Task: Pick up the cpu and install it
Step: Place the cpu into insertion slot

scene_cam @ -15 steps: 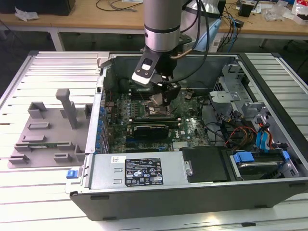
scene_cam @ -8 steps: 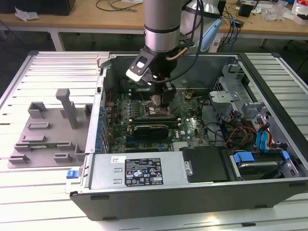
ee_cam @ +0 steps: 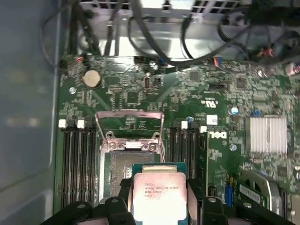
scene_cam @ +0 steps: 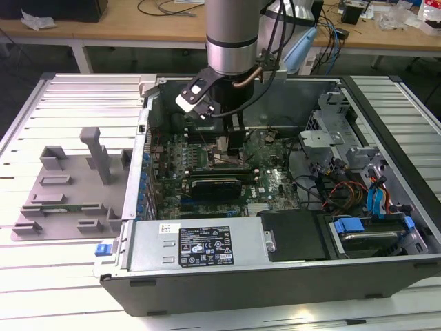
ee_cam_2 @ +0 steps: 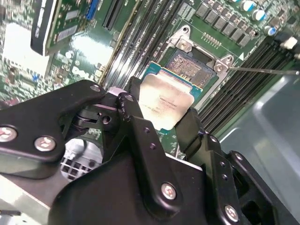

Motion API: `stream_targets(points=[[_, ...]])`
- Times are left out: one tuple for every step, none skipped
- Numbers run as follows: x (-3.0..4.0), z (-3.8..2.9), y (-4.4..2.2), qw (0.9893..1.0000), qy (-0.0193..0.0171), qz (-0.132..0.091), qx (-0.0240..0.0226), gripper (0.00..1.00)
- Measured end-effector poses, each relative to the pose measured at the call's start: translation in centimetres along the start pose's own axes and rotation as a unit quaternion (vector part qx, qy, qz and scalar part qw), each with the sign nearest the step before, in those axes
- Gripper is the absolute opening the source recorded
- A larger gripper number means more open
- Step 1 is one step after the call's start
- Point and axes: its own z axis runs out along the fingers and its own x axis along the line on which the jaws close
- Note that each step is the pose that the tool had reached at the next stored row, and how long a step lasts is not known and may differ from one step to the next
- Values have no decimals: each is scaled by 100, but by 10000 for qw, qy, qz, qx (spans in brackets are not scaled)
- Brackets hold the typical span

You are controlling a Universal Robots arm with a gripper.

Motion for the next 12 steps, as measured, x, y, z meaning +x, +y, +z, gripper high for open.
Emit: stream_targets(points=[[0, 0, 0, 9999, -11, 139, 4, 55], [0, 1, 0, 9999, -11, 140, 3, 55], [9, 4, -1, 9999, -11, 142, 3, 55], [24, 8, -1, 9999, -11, 136, 3, 55], [32, 11, -2, 9999, -9, 125, 3, 55], [37, 14, -1, 9999, -7, 106, 2, 55], [39, 16, -1, 10000, -6, 89, 2, 55], [39, 15, -2, 10000, -7, 89, 2, 55], [39, 16, -2, 10000, -7, 90, 2, 55], [39, 16, -2, 10000, -6, 89, 2, 55], [39, 16, -2, 10000, -7, 89, 2, 55], [39, 16, -2, 10000, -6, 89, 2, 55]])
